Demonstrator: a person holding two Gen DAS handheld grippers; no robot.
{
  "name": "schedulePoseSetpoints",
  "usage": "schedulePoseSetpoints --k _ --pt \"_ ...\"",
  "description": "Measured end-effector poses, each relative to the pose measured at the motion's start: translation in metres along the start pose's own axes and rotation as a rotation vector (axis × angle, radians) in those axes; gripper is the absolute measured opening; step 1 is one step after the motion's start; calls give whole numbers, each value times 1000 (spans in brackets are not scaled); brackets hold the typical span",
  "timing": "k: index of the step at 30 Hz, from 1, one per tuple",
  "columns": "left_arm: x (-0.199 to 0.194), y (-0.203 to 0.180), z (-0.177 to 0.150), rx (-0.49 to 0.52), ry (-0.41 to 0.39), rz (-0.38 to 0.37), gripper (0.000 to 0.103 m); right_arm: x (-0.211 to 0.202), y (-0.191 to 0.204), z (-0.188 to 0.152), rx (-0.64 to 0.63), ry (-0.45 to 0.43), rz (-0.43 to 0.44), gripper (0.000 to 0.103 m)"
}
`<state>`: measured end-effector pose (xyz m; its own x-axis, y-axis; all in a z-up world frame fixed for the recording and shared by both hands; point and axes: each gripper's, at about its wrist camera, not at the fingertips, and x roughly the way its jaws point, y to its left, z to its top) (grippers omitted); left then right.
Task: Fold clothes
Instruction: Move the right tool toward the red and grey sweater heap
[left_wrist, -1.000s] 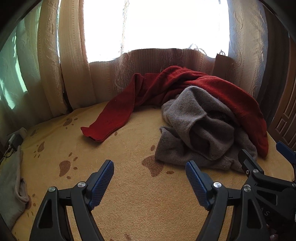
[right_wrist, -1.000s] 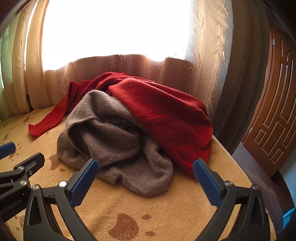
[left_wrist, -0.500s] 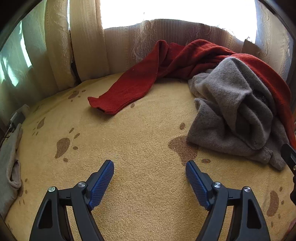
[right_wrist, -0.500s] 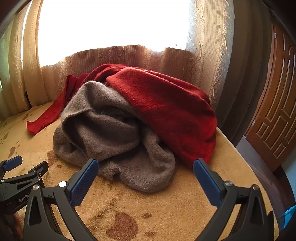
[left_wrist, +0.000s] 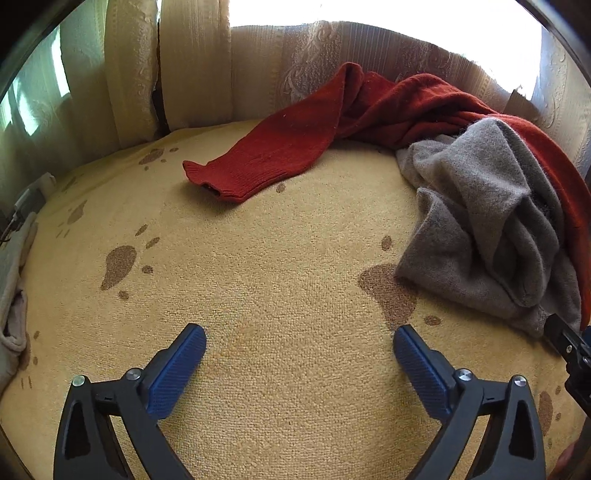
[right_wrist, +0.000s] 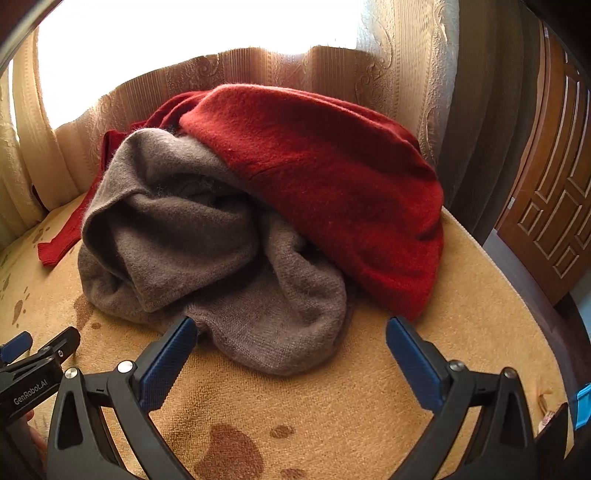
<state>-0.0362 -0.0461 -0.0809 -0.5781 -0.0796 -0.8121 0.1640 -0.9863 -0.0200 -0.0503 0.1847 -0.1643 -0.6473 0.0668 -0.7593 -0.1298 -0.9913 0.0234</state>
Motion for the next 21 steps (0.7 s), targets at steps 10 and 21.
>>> schedulePoseSetpoints --k 10,21 --pt "0 -3 2 3 5 4 103 18 9 0 -27 82 -39 103" --pt "0 -4 3 1 5 2 103 27 15 6 -25 86 -37 103"
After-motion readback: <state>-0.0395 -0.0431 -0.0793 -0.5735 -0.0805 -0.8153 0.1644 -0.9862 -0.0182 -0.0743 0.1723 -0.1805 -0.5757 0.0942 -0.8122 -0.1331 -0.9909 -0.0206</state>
